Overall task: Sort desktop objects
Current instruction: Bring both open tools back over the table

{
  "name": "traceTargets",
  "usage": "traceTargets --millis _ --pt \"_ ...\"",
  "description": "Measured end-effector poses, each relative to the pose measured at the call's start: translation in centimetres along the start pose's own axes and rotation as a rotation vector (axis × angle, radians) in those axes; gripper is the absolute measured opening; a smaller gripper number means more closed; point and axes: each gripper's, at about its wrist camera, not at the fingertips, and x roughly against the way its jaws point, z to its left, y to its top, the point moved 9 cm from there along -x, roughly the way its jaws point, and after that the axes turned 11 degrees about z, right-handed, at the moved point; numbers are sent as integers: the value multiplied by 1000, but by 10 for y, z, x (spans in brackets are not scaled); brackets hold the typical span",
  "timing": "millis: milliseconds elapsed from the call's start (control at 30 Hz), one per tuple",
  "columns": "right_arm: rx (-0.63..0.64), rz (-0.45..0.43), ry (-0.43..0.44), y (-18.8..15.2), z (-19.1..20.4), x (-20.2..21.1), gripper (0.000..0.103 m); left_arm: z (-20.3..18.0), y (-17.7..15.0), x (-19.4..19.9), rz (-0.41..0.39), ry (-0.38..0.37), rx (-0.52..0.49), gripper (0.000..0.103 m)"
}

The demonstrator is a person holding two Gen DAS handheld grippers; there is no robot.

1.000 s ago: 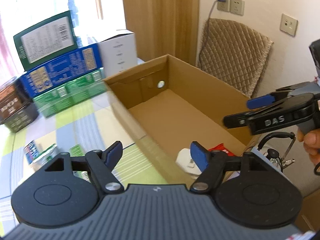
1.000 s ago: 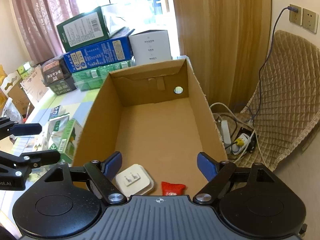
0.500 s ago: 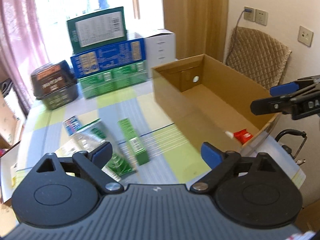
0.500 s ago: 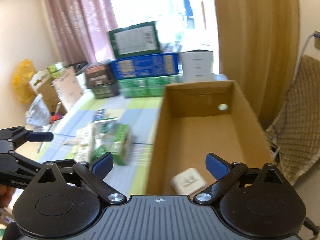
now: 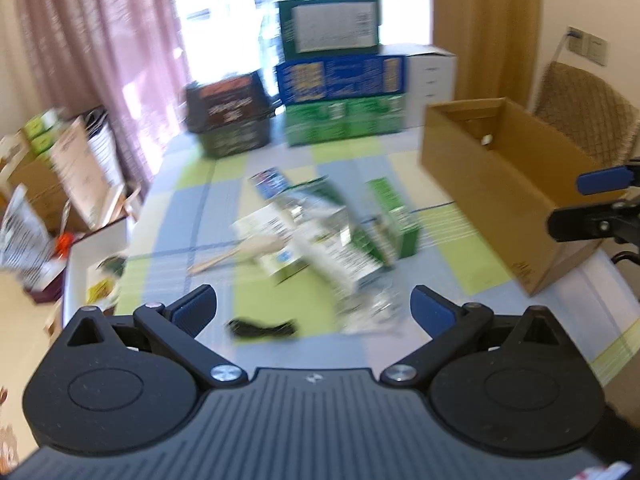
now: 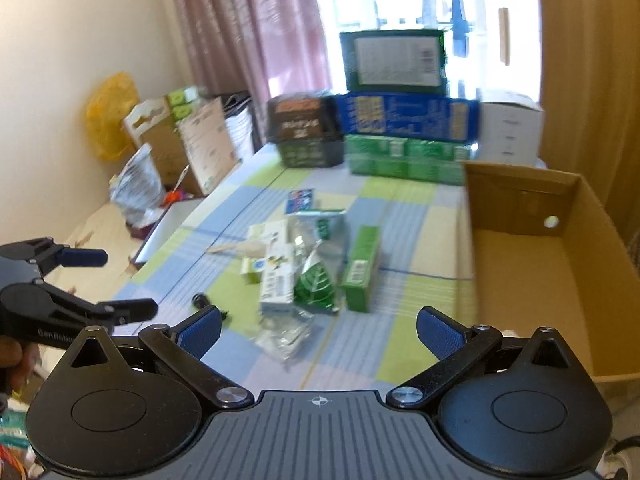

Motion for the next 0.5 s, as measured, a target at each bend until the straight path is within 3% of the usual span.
traceTargets --millis 167,500 --pt "24 44 5 -10 14 -27 101 27 -26 -12 41 21 39 102" --pt "48 106 2 -20 19 -61 101 40 -50 -47 98 12 61 102"
